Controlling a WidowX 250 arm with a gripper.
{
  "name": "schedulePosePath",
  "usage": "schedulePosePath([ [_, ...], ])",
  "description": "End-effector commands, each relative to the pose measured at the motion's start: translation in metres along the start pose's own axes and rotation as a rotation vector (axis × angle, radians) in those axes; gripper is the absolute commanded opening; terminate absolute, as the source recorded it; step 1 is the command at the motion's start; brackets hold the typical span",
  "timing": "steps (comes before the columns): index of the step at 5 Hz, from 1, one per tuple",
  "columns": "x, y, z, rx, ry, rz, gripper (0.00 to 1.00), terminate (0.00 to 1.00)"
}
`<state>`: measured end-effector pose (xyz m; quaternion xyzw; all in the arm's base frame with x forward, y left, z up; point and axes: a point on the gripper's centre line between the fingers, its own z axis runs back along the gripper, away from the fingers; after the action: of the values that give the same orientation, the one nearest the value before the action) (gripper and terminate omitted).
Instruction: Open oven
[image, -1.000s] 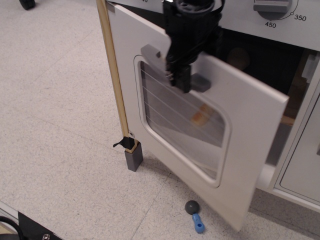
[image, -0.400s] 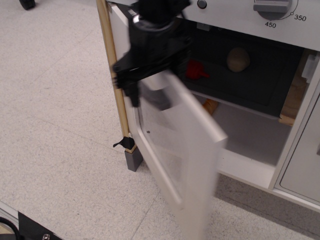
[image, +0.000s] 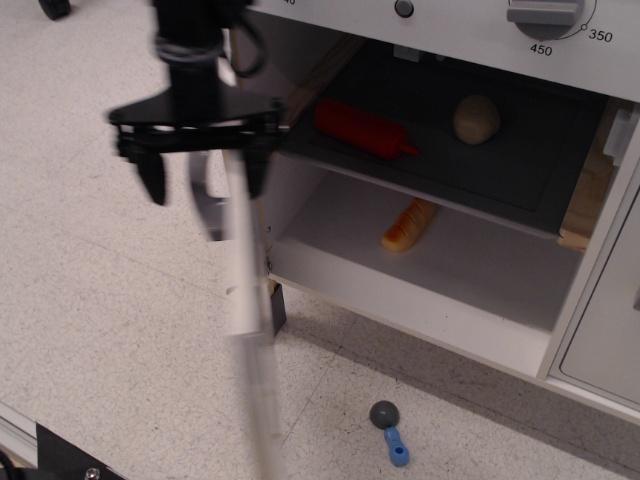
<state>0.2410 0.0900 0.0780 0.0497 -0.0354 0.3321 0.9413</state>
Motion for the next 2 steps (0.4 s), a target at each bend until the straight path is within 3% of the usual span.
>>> schedulePosePath([
  [1,0.0386,0.0513,0.0202,-0.017,-0.060,-0.205,1.00,0.00],
  [2,0.0467,0.0600,0.0214,-0.018,-0.056,-0.239,1.00,0.00],
])
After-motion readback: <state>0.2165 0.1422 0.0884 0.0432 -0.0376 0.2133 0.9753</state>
